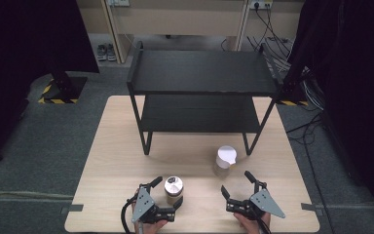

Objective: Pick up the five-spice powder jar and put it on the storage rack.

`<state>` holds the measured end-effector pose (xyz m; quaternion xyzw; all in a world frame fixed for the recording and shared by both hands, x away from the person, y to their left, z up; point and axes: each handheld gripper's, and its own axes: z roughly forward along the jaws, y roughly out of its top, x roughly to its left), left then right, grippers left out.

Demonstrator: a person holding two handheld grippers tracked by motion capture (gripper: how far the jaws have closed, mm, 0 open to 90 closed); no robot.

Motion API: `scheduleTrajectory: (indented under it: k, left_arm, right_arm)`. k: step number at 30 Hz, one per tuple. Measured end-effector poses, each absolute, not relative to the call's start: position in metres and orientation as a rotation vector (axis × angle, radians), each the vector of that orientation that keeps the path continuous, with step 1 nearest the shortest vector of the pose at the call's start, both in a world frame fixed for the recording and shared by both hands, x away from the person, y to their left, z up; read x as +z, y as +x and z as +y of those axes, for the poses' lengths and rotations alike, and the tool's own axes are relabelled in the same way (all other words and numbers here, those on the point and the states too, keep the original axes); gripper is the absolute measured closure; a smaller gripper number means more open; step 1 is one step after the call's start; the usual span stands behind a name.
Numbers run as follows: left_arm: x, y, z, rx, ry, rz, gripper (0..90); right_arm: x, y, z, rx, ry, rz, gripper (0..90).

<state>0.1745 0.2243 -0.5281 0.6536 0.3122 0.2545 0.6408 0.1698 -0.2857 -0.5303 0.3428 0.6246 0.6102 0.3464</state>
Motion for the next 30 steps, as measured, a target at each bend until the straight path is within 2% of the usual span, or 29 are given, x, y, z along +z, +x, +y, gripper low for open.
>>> scheduleTrajectory:
  k: [30]
  left_arm:
    - [-0.5238,0.1738,0.2207,0.592,1.512,0.731,0.6]
  right_arm:
    - [-0.5295,0.1701,-0.2850,1.576,0.881,1.628,0.5]
